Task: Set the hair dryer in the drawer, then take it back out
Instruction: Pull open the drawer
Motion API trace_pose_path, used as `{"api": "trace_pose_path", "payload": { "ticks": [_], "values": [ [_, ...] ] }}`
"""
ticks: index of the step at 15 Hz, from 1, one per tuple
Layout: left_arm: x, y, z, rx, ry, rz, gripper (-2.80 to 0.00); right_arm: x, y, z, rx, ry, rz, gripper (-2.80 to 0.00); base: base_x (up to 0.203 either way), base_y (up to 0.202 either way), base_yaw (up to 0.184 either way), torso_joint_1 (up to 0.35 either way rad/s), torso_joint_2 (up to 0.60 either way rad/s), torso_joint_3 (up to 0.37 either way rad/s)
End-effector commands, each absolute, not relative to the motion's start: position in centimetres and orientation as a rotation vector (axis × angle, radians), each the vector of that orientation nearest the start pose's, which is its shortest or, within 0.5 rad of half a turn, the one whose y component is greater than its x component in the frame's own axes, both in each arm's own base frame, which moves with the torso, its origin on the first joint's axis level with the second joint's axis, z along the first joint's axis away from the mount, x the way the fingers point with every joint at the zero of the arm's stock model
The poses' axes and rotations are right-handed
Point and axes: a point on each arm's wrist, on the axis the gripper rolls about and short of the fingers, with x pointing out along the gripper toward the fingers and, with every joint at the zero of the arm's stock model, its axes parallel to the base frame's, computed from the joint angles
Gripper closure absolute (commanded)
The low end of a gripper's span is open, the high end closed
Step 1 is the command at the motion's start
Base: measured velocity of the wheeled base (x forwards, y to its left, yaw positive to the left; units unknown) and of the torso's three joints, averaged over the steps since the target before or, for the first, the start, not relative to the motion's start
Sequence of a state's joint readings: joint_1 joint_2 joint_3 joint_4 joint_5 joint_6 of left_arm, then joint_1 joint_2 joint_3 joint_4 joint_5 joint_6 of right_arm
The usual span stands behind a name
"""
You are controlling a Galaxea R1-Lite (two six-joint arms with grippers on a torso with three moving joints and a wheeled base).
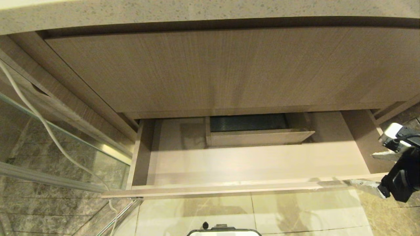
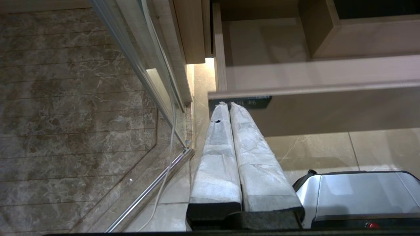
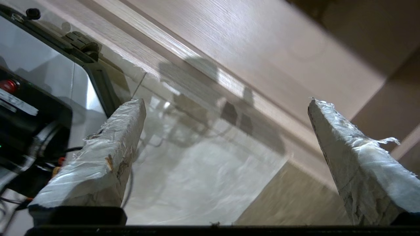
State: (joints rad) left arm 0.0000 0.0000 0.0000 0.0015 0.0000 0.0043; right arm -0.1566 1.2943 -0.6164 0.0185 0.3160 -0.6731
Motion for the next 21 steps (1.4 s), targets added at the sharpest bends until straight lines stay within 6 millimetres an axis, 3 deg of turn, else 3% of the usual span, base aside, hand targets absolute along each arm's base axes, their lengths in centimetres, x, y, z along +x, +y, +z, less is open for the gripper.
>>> {"api": "trace_pose_path", "payload": {
  "ticks": [1, 4, 8, 10, 14, 21],
  "values": [
    [-2.3, 0.0, 7.5, 0.005, 0.003, 0.000, 0.00, 16.0, -2.2, 17.2, -0.459, 0.582, 0.340, 0.00, 0.000, 0.000, 0.000, 0.000, 0.00, 0.000],
    [-2.3, 0.0, 7.5, 0.005, 0.003, 0.000, 0.00, 14.1, -2.0, 16.4, -0.427, 0.621, 0.331, 0.00, 0.000, 0.000, 0.000, 0.000, 0.00, 0.000],
    [-2.3, 0.0, 7.5, 0.005, 0.002, 0.000, 0.00, 9.0, -1.9, 16.0, -0.382, 0.765, 0.204, 0.00, 0.000, 0.000, 0.000, 0.000, 0.00, 0.000],
    [-2.3, 0.0, 7.5, 0.005, 0.002, 0.000, 0.00, 7.4, -1.5, 16.6, -0.326, 0.677, 0.138, 0.00, 0.000, 0.000, 0.000, 0.000, 0.00, 0.000],
    [-2.3, 0.0, 7.5, 0.005, 0.003, 0.000, 0.00, 3.1, -0.2, 15.8, -0.138, 0.481, 0.048, 0.00, 0.000, 0.000, 0.000, 0.000, 0.00, 0.000],
    [-2.3, 0.0, 7.5, 0.005, 0.003, 0.000, 0.00, -2.0, 0.2, 9.7, -0.072, 0.265, 0.017, 0.00, 0.000, 0.000, 0.000, 0.000, 0.00, 0.000]
  ]
}}
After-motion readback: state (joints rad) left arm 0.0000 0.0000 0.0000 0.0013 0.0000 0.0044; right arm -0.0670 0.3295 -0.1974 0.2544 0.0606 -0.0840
